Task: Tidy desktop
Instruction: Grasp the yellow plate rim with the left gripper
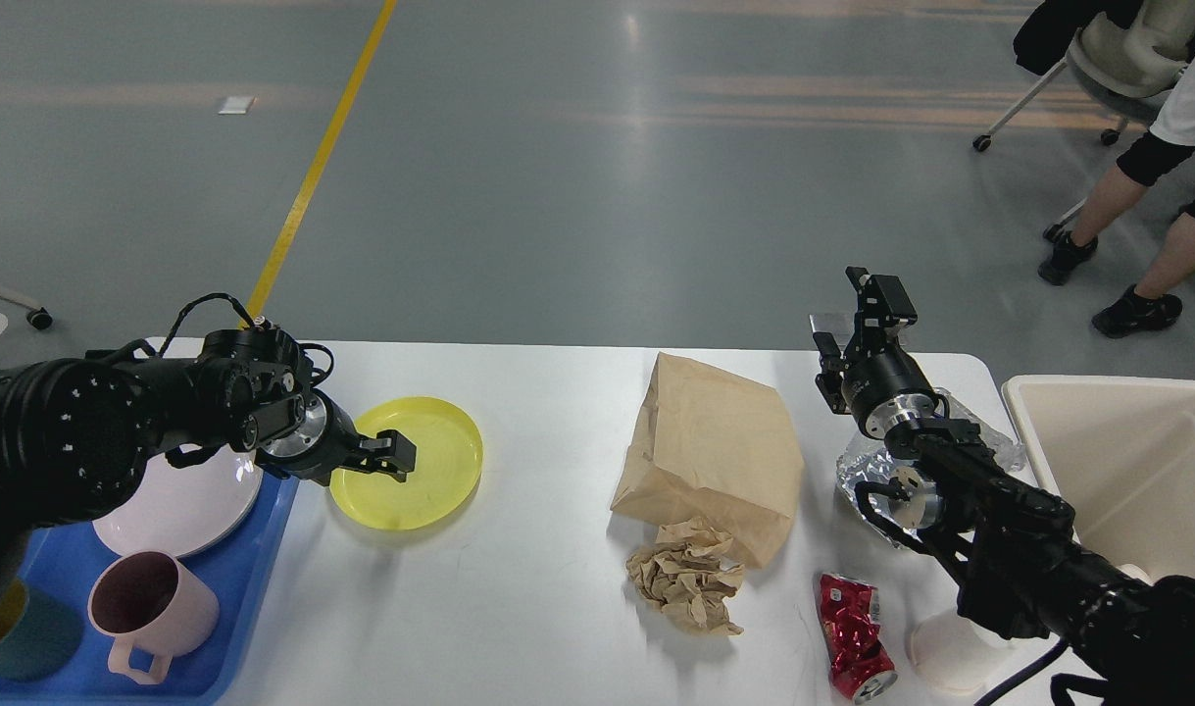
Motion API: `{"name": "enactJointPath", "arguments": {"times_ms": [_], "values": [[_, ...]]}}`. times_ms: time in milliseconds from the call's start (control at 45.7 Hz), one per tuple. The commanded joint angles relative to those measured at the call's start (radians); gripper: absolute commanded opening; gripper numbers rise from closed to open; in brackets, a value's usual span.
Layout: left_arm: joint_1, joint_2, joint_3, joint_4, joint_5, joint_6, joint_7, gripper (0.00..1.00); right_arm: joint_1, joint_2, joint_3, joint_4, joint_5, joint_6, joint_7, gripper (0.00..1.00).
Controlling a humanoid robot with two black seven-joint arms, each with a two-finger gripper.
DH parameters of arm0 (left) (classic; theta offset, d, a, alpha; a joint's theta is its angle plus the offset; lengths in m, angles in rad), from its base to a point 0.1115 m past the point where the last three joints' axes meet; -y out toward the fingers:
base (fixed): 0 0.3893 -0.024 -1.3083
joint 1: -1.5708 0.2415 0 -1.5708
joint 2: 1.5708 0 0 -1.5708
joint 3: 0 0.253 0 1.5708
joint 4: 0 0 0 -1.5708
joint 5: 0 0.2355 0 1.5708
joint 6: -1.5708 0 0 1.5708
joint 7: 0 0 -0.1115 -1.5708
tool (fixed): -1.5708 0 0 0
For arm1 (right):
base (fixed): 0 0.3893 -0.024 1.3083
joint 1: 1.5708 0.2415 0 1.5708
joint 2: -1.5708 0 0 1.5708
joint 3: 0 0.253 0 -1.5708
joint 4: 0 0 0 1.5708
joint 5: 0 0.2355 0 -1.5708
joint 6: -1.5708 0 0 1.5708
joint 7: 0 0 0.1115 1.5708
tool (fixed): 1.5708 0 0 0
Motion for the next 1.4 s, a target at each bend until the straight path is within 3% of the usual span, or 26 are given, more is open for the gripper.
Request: {"name": "enactJointPath", "arguments": {"times_ms": [0,656,1379], "values": [[0.020,0.008,-0.011,0.003,0.000,0.006,0.000,0.92,0.000,0.000,-0.001,0.000,0.000,0.000,0.000,1.00],[0.077,0.074,-0.086,0.041,0.000,0.003,0.000,0.92,0.000,0.000,0.001,0.002,0.000,0.000,0.000,1.00],[0.159,0.051,-0.126,0.099,0.000,0.056,0.001,0.92,0.000,0.000,-0.001,0.002,0.000,0.000,0.000,1.00]]}}
